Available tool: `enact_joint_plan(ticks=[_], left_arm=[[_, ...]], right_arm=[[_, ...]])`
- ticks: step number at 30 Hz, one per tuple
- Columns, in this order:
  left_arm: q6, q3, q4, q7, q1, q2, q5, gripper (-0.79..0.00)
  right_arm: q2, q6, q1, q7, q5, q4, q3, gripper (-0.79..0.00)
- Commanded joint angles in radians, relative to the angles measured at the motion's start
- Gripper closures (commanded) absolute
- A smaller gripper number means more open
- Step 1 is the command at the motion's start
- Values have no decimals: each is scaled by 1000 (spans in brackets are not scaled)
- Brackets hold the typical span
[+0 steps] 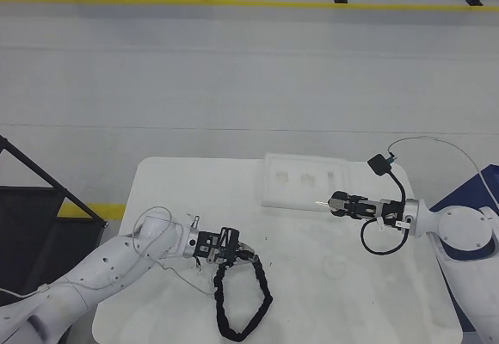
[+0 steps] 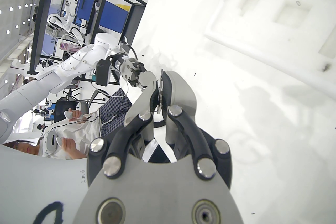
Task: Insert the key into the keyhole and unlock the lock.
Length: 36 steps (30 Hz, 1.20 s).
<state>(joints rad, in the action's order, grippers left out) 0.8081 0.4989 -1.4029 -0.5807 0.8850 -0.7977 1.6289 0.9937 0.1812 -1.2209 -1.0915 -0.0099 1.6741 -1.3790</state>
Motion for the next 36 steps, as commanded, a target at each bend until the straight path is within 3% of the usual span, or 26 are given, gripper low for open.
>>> enact_joint_plan(ticks=[1,10,18,25,34,36], left_arm=[[14,30,-48,26,7,14,-7,0],[63,151,-222,143,14,48,-77,0],[79,210,-289,169,-2,46,-136,0],[104,185,-288,194,-67,10,-126,0],[78,120,-202,205,-163,-63,-156,0],[80,116,-197,201,-169,-68,-157,0]], right_arm=[[0,0,-5,8,-6,7,3,0],[-15,-63,-90,-70,-34,214,-7,0],[-25,-91,-125,-109,29,298,-31,0],[-28,-95,-128,-79,79,322,-43,0],[-35,-95,-148,-54,109,337,-78,0],[-35,-95,-148,-54,109,337,-78,0]])
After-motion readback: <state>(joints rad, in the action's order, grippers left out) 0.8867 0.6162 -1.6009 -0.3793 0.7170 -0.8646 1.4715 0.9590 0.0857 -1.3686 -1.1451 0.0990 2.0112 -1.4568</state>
